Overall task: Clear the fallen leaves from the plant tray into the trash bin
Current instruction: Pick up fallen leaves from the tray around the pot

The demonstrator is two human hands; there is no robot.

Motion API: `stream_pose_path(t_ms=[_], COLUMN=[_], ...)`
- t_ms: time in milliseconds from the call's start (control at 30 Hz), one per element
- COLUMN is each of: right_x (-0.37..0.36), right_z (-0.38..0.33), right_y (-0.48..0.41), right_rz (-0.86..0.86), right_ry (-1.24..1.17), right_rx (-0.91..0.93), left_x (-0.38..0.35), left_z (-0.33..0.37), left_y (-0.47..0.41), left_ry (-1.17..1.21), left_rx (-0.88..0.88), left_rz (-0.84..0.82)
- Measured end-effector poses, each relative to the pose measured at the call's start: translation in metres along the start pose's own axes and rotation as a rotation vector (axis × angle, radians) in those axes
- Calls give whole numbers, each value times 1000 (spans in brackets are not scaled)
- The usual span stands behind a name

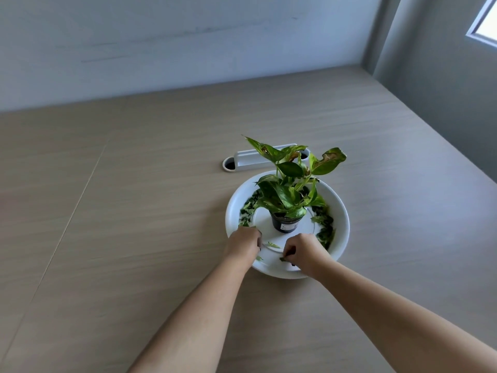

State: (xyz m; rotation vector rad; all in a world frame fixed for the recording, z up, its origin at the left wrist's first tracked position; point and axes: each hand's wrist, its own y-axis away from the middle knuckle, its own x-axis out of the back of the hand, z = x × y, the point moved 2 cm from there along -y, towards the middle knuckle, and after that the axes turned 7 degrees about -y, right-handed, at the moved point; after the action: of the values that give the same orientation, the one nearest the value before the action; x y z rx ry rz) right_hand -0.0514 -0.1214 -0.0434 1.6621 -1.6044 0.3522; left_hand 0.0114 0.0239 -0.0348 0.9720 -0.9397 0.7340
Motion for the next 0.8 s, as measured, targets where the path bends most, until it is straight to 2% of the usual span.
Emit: stream_pose_path(t_ms=[200,300,467,633,800], right_x=[33,39,61,109,185], right_z=[3,4,14,70,185], right_y=[3,12,35,89,218], right_rz=[164,178,232,339,573], right_ry=[-209,-254,-417,-578,-671], right_rx=[-84,-103,-139,-207,-361], left_x=[18,22,19,6,-30], left_z=[-12,-16,5,91,256], left_y=[8,21,41,55,82], left_ry=[290,490,739,823,806], left_rx=[151,244,286,151,-89], left_rz=[181,219,229,139,-36])
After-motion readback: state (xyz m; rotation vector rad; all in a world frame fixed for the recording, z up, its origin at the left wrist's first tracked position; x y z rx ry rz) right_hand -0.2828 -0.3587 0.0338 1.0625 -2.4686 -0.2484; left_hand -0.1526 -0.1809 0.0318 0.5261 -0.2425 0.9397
